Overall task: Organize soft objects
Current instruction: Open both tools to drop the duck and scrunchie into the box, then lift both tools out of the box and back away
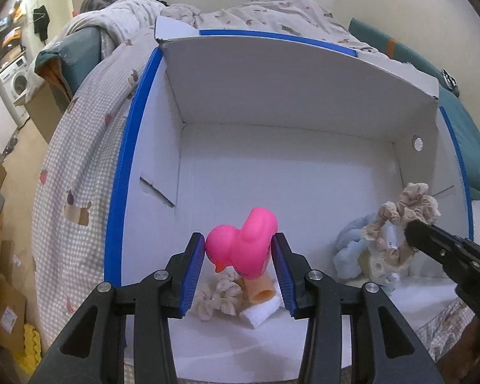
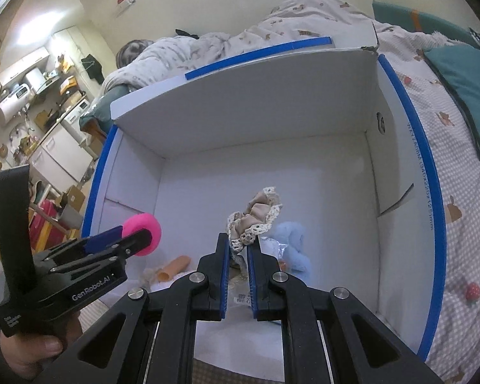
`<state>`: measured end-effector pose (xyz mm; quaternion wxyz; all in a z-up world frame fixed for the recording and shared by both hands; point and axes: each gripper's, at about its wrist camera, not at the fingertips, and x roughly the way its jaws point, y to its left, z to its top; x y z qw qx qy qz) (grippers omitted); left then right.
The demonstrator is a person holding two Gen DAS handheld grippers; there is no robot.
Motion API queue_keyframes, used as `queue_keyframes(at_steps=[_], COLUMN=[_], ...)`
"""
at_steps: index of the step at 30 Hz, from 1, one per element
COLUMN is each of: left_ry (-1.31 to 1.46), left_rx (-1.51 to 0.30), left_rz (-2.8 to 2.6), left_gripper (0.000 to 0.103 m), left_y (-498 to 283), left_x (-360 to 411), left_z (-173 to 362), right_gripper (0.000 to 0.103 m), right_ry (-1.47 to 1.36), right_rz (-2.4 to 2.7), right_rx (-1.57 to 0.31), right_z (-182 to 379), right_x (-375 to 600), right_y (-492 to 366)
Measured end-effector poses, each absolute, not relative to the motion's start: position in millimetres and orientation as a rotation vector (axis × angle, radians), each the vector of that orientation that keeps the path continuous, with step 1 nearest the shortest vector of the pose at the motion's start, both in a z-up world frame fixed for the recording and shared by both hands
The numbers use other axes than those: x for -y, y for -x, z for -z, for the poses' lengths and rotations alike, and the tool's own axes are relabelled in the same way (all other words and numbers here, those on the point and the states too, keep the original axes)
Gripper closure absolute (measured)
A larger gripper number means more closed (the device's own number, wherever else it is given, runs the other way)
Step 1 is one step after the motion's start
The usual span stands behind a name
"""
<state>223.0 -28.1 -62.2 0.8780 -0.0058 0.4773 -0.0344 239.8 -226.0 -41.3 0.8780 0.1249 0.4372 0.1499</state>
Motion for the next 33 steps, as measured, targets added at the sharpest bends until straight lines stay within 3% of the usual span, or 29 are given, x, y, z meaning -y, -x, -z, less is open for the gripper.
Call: queue_keyframes(at_steps=[15,22,24,25,26,28,30,33], left_ry=[-0.023,-0.038,-0.052,-0.052,-0.052,-0.047,-0.039,-0.026], left_rx=[-0.963,-0.942,-0.938,-0.937,-0.936,-0.930,-0.916,-0.904], left_rz=[0.067,0.047,0.031,0.029,0.026,0.018,0.007,-0.012], left_gripper=[0.062,0.035,0.033,0.033,0.033,0.033,0.033,0.033], left_y=[-217.1,-213.7,-212.8,-213.0,-212.8,-213.6,-213.1,-212.5], left_x=[33.1,34.7,34.9,33.4,32.9,30.8,28.5,24.7], left_z=[57.5,53.4,52.9,52.4,51.9,49.8,46.4,41.7], right_gripper=[0.091,0.089,0.080,0.067,0.043,0.023,0.021,0.003], right_ry=[-0.240,-0.264,-0.274,-0.286,-0.298,-0.319,-0.326,-0.333], right_rz=[-0.315,-0.311,-0.309,-0.311,-0.313,-0.296,-0.288,-0.267], right_rx=[-0.918,-0.916,-0.912,-0.909,-0.904,-0.882,-0.884,-0.888], right_z=[43.2,43.7,43.0,42.6,42.1,39.9,39.2,39.8], right_x=[221.0,223.8,225.6,226.8,228.6,232.6,234.8,237.7], right_y=[-243.5,-243.4,-243.3,-243.2,-243.3,-242.1,-243.3,-244.1])
